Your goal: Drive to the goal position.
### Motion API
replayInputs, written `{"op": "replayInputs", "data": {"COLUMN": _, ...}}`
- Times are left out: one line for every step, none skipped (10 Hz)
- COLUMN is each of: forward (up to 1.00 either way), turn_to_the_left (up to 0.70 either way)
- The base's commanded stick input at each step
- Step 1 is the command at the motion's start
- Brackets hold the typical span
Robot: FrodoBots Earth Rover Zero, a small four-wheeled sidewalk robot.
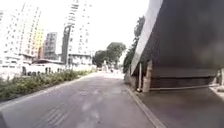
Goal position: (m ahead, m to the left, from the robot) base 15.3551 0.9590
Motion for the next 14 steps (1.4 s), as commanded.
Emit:
{"op": "replayInputs", "data": {"forward": 0.7, "turn_to_the_left": 0.0}}
{"op": "replayInputs", "data": {"forward": 0.7, "turn_to_the_left": 0.0}}
{"op": "replayInputs", "data": {"forward": 0.7, "turn_to_the_left": 0.0}}
{"op": "replayInputs", "data": {"forward": 0.7, "turn_to_the_left": 0.0}}
{"op": "replayInputs", "data": {"forward": 0.7, "turn_to_the_left": 0.0}}
{"op": "replayInputs", "data": {"forward": 0.7, "turn_to_the_left": 0.0}}
{"op": "replayInputs", "data": {"forward": 0.7, "turn_to_the_left": 0.0}}
{"op": "replayInputs", "data": {"forward": 0.7, "turn_to_the_left": 0.0}}
{"op": "replayInputs", "data": {"forward": 0.7, "turn_to_the_left": 0.0}}
{"op": "replayInputs", "data": {"forward": 0.7, "turn_to_the_left": 0.0}}
{"op": "replayInputs", "data": {"forward": 0.7, "turn_to_the_left": 0.0}}
{"op": "replayInputs", "data": {"forward": 0.7, "turn_to_the_left": 0.0}}
{"op": "replayInputs", "data": {"forward": 0.7, "turn_to_the_left": 0.0}}
{"op": "replayInputs", "data": {"forward": 0.7, "turn_to_the_left": 0.0}}
